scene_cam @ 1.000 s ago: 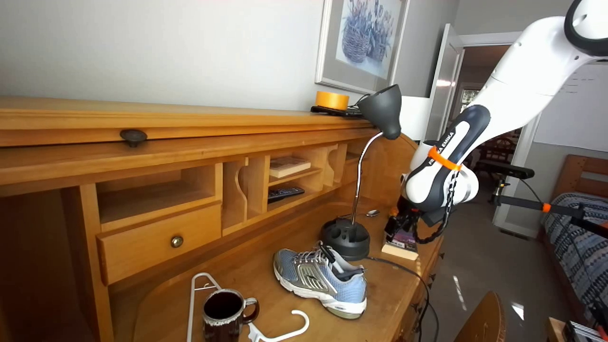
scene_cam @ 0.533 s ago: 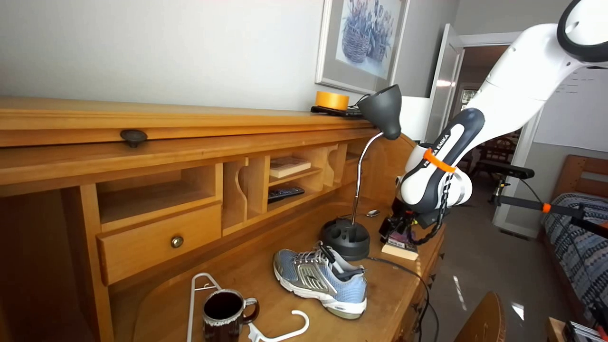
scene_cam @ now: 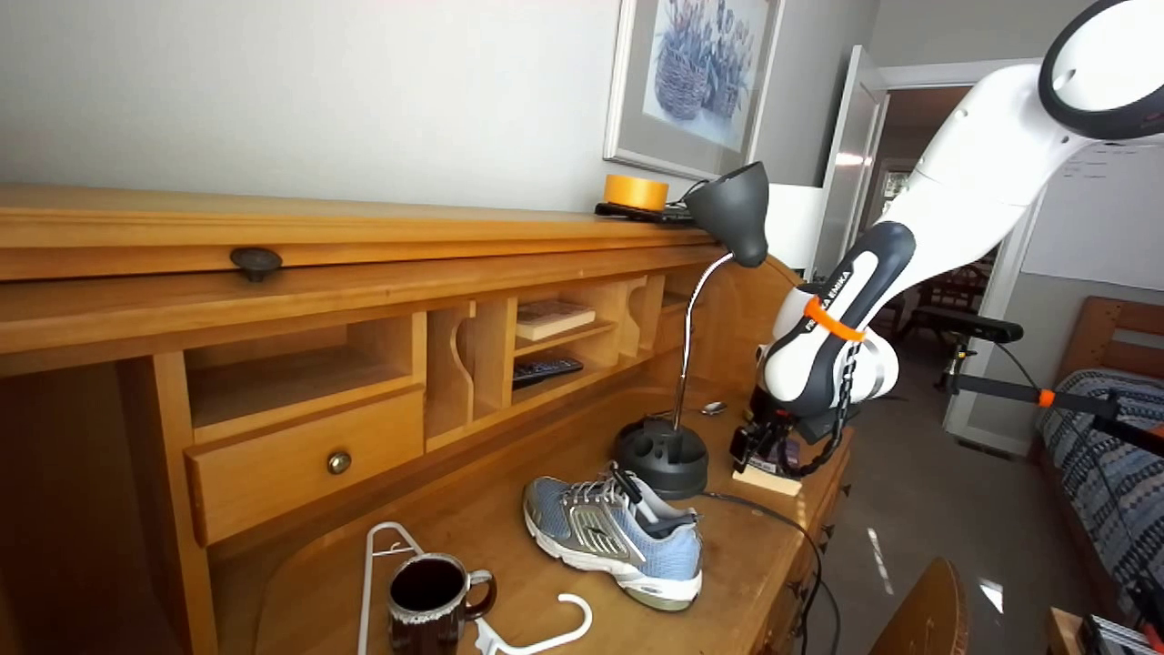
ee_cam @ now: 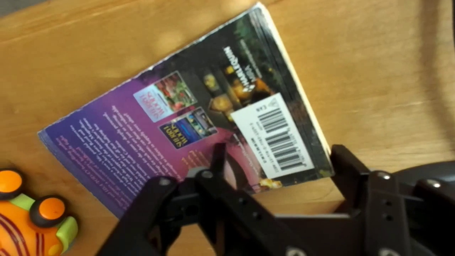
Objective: Put the book on top of the mug
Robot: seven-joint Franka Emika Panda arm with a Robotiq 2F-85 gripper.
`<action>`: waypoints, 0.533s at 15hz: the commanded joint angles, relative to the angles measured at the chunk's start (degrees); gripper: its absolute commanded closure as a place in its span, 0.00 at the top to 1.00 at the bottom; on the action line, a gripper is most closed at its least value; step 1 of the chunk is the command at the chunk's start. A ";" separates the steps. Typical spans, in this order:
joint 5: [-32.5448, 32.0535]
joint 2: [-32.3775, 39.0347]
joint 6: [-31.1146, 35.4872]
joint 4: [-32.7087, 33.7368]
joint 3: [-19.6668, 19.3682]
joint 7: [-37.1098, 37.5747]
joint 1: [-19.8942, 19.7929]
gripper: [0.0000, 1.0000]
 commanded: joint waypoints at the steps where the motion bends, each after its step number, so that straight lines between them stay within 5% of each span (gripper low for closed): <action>1: -1.26 1.82 -1.01 1.71 -1.47 1.75 1.09 0.42; 6: -1.37 1.48 -1.66 1.93 -2.63 2.18 1.90 0.07; 8: -1.34 0.39 -3.86 1.83 -3.17 2.50 2.25 0.01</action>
